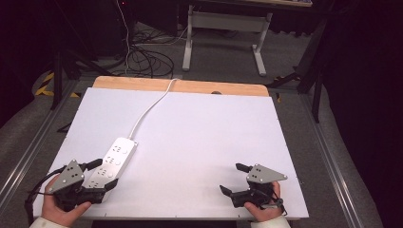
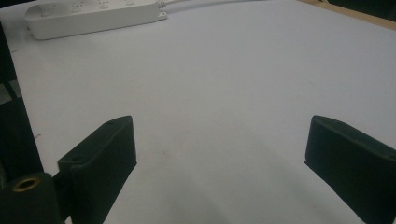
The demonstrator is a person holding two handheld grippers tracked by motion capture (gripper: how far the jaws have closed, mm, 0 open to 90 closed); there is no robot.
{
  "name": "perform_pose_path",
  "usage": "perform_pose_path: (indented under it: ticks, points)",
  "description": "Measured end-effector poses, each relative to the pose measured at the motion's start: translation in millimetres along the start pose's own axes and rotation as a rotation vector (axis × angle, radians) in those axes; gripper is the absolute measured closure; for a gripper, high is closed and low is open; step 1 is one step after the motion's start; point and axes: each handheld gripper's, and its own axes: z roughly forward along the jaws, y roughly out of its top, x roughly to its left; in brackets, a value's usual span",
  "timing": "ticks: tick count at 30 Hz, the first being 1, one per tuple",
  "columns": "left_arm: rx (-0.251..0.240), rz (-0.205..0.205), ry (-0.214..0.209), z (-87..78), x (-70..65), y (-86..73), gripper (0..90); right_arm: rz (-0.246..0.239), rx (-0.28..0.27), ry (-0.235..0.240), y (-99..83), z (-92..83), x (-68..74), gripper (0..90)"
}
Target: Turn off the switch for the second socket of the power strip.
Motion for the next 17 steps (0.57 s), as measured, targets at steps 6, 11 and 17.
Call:
perform_pose_path:
  ticks: [6,11,17]
  points:
    - [-0.027,-0.007,0.006,-2.1,0.3,0.6,16.3,0.004,-0.001,0.003,-0.3,0.2,-0.5,9.3]
    - [-0.04,-0.024,0.003,-3.3,2.1,0.0,16.3,0.007,0.002,0.007,-0.4,1.2,-0.7,9.3]
    - [-0.048,-0.023,0.018,-4.3,2.3,-0.4,16.3,0.01,0.003,0.008,-0.4,1.5,-0.7,9.3]
